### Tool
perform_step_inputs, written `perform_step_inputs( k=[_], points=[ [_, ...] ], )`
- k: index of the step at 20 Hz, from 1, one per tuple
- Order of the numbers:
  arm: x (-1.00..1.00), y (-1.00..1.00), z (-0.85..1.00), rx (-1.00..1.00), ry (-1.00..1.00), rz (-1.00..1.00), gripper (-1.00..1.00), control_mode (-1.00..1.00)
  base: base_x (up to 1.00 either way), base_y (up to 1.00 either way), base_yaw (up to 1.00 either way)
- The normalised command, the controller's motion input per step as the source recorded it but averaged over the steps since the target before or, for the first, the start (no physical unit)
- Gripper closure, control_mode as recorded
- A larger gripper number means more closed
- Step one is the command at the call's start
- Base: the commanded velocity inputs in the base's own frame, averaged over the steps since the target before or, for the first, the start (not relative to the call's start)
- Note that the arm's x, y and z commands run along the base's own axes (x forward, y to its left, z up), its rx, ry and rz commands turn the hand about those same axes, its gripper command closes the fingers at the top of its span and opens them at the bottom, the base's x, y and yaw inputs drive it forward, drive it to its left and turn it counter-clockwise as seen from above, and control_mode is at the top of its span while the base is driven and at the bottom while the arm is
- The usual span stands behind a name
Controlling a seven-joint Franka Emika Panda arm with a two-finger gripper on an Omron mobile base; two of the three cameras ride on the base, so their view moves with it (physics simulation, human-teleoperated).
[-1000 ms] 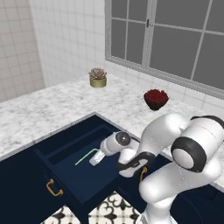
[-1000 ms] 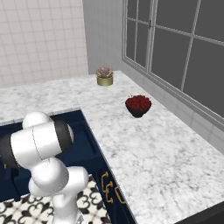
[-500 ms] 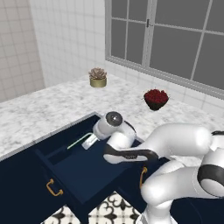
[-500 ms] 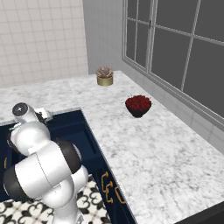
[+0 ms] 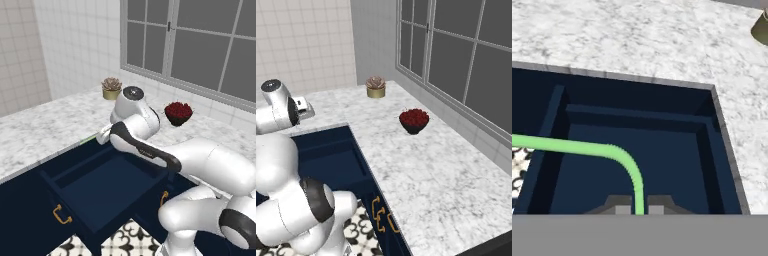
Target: Take a straw from the drawer in front and place it inside the glass cup on the dining counter.
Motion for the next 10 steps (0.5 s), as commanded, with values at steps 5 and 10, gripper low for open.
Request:
perform_step_inputs(
  k=[5, 10],
  points=[
    [-0.93, -0.76, 0.45, 0.0, 0.06, -0.12, 1.0, -1.0, 0.0, 0.0, 0.0],
    [-0.42, -0.56, 0.15, 0.0, 0.08, -0.12, 1.0, -1.0, 0.0, 0.0, 0.0]
  ],
)
